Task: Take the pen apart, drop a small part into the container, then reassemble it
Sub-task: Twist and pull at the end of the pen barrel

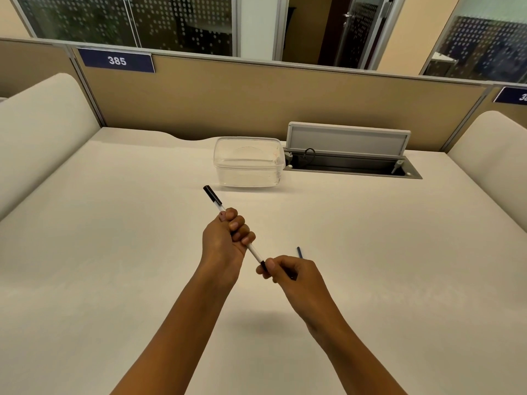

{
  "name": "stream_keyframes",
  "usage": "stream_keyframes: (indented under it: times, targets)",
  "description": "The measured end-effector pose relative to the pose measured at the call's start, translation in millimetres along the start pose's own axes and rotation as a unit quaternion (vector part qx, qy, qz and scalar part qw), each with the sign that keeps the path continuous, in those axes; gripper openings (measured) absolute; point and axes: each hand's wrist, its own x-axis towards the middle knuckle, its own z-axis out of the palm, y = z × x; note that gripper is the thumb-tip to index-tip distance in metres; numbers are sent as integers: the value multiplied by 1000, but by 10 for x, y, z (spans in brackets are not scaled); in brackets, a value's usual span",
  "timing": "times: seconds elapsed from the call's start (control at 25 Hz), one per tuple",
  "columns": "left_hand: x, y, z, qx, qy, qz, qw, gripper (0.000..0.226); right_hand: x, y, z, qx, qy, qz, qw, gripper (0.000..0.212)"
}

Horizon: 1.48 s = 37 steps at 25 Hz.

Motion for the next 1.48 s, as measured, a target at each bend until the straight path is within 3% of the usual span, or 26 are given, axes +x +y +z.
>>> stream_keyframes:
  times: [0.2,0.4,0.72,0.96,1.24,1.48]
  targets:
    - [-23,-20,-10,5,3,-4,1000,41,10,14,-38,0,16,-18,1000,10]
    - [-27,-21,7,-1,0,-9,1000,41,10,-8,-37,-3,-62,-17,998,21]
    - [-33,-53,12,15,-5,-6,1000,40,18,19,13,-55,19,-27,998,18]
    - [3,-7,-27,33,-23,4,999,39,14,41,5,-42,-28,-26,998,20]
    - [7,-26,-44,48,-32,1,998,40,26,35,6,-46,35,-49,997,21]
    - [15,-17,-46,50,-27,-2,998,42,17,45,38,-45,-8,-37,998,15]
